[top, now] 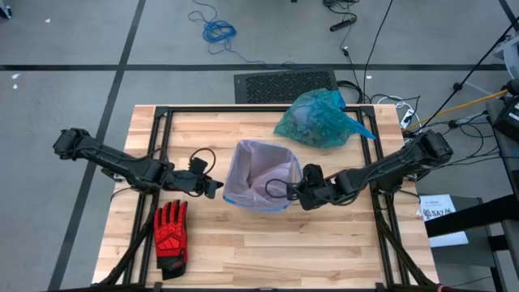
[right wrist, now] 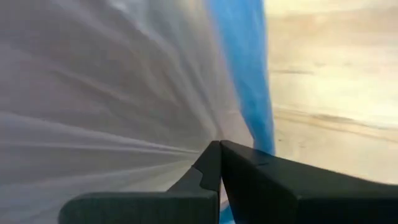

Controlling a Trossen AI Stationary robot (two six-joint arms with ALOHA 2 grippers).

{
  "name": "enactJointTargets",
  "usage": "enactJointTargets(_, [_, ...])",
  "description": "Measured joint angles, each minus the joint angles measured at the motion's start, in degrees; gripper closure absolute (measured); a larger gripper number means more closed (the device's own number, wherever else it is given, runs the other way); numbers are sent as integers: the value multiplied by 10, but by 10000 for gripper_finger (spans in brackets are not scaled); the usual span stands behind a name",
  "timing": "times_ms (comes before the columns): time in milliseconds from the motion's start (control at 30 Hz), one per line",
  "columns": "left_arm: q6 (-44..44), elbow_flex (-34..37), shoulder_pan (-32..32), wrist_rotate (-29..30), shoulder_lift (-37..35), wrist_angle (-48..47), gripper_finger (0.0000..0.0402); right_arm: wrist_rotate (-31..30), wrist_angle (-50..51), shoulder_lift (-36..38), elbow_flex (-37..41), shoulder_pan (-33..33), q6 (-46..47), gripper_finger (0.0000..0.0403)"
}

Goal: Place trash/remove bag and relplace
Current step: Put the pink trash bag into the trash bin

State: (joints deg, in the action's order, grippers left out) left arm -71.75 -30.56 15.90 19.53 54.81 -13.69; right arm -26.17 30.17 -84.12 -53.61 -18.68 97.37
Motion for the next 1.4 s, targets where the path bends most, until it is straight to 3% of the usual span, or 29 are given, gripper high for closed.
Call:
enactJointTargets(267, [-15, 31, 0, -2, 28, 57, 402, 3, -54, 15, 27, -9, 4, 403])
enactJointTargets(533, [-12, 31, 0, -13, 76, 60, 402, -85, -55, 75, -18, -32, -75, 403])
enactJointTargets(733, [-9, 31, 0, -30, 95, 120, 402, -86, -121, 69, -32, -84, -280, 403])
enactJointTargets(867, [6, 30, 0, -30, 59, 163, 402, -85, -109, 57, -32, -125, -372, 403])
enactJointTargets(1000, [51, 16, 5, -34, 1, 143, 402, -85, -104, 54, -32, -146, -434, 403])
enactJointTargets(1200, [80, -9, 27, -49, -79, 53, 402, -84, -105, 54, -32, -152, -439, 403])
enactJointTargets(1400, [62, -25, 65, -90, -100, -62, 402, -84, -121, 54, -32, -152, -442, 403])
